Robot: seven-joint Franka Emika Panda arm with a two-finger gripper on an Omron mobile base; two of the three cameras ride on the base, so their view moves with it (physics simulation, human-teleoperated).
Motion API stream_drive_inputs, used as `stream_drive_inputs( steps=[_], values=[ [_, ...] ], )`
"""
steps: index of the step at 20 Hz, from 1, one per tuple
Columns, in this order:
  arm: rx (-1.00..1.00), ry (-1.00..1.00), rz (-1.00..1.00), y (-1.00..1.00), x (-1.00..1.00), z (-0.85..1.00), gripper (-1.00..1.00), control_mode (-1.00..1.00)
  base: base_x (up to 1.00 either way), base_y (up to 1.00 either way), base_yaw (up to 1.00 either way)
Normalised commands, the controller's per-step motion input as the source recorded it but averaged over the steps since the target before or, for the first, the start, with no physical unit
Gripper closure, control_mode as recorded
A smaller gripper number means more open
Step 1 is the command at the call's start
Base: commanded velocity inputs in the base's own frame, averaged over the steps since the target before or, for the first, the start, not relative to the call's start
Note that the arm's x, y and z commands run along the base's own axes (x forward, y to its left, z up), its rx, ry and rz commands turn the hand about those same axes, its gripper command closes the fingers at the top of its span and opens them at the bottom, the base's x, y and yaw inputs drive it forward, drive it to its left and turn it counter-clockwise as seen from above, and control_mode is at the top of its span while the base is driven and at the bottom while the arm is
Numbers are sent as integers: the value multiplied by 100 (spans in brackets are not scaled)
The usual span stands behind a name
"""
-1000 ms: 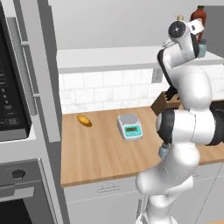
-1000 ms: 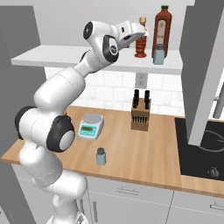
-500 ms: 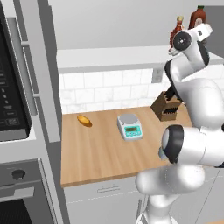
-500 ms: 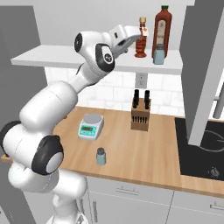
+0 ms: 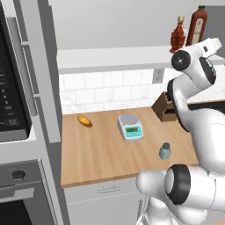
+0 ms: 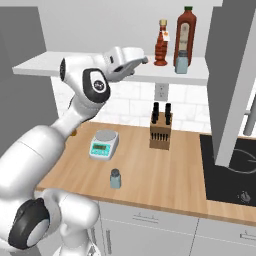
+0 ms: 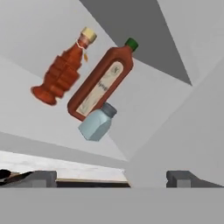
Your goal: Put the shaker and condiment bottle from the counter next to their counterparts in the cabinet.
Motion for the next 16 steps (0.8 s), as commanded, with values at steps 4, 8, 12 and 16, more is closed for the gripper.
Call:
stream_drive_inputs(
  steps=[4,8,12,16],
  values=[
    [2,-3,-15,52,-86,-48,-100,-100,0,0,0],
    [11,0,-8,24,-51,-72,-100,-100,0,0,0],
    [28,4,0,0,0,-37,-100,-100,0,0,0],
    [25,2,0,9,0,-71,-100,-100,0,0,0]
  ],
)
